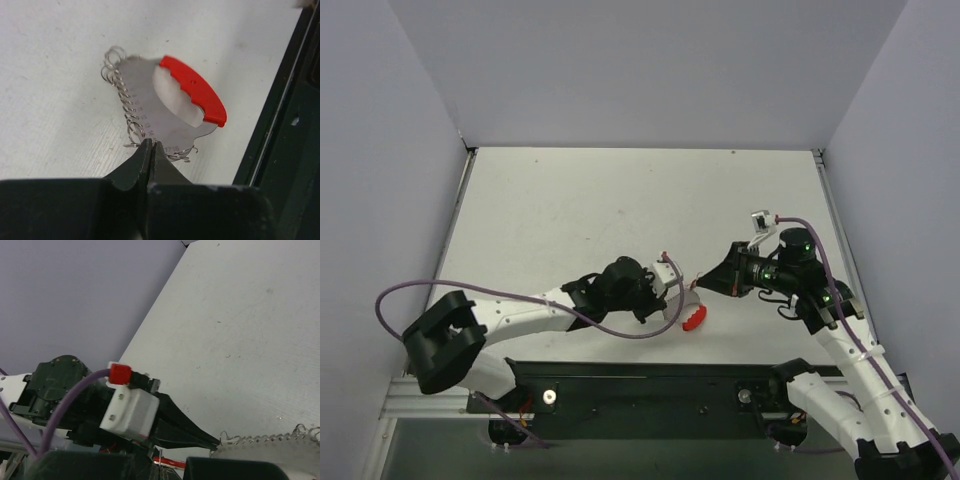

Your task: Put the keys on the keyring

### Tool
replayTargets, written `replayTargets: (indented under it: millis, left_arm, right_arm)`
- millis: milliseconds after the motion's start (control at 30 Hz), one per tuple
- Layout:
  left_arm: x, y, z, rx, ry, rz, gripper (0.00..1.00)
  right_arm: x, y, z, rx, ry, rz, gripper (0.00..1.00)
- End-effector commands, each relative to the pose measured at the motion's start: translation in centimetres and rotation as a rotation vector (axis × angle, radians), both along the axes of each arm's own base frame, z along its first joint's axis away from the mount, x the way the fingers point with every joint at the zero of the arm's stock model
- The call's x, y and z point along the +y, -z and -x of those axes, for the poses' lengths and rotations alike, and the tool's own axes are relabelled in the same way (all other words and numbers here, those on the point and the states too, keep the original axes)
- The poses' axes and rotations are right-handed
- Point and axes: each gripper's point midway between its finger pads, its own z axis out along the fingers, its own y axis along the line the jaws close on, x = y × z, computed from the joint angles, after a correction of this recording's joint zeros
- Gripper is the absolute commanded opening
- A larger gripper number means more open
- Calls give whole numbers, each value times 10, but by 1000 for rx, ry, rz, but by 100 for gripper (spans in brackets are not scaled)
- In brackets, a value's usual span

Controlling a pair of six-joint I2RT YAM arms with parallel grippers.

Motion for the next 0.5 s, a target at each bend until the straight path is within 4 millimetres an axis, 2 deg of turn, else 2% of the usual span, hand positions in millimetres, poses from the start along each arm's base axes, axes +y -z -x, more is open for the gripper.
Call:
replayTargets:
  millis: [0, 67, 100, 133, 200, 233, 267, 300, 367, 400, 433, 467]
  left_arm:
    - [-12, 32, 1, 154, 5, -142, 0]
    - [-18, 32, 2, 186, 15, -147, 4]
    - [-19, 29, 2, 199, -3, -133, 16]
    - [-18, 28, 2, 203, -19, -126, 21]
    - [-15, 9, -6, 167, -85, -66, 37]
    - [-4, 16, -4, 172, -118, -75, 66]
    - [-4, -11, -16, 106, -171, 20, 83]
    - [1, -17, -20, 112, -214, 54, 90]
    - [13, -23, -19, 130, -246, 106, 91]
    - [21, -22, -26, 166, -282, 122, 91]
    - [23, -21, -25, 188, -286, 131, 91]
    - [27, -12, -20, 228, -274, 127, 90]
  right_arm:
    - [0, -1, 4, -30, -13, 4, 0]
    - [-1, 1, 3, -31, -9, 9, 0]
    - [-1, 4, 3, -25, -8, 11, 0]
    - [-1, 5, 2, -21, -10, 14, 0]
    - [0, 7, 2, -14, -14, 17, 0]
    - [0, 9, 2, -13, -14, 21, 0]
    - [-1, 10, 2, -13, -11, 22, 0]
    - [-1, 11, 2, -12, -12, 24, 0]
    - [-1, 15, 2, -2, -13, 29, 0]
    - [0, 16, 3, -1, -16, 30, 0]
    - [-1, 17, 2, 0, -15, 32, 0]
    - [0, 20, 2, 8, -17, 35, 0]
